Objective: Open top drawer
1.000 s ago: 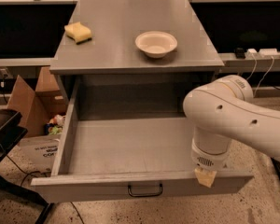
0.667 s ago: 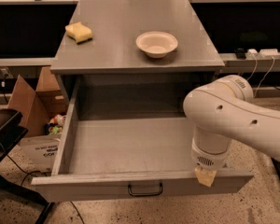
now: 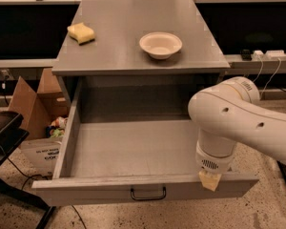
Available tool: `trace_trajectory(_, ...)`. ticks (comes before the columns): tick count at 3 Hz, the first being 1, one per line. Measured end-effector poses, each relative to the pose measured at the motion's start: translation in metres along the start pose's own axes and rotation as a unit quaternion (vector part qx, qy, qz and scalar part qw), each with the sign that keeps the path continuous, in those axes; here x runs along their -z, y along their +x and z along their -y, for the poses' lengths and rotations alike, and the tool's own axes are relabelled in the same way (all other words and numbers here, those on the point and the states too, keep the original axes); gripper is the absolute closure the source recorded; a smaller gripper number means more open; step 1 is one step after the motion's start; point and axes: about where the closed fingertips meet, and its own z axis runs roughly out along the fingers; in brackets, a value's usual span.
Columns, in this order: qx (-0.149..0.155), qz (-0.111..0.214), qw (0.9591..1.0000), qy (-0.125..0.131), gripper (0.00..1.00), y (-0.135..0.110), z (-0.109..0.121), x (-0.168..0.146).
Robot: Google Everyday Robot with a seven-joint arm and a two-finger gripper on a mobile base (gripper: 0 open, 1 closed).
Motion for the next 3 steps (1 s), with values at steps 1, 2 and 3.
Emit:
trace_trajectory(1,0.0,0.0,1.0,0.0,0.34,0.0,0.0,0.0)
trace_trajectory(2,0.0,0.0,1.0,0.0,0.11,0.0,0.0,0.0)
trace_trajectory(3,0.003,0.007,1.0,-0.002,0.0,0.0014,-0.001,0.0049)
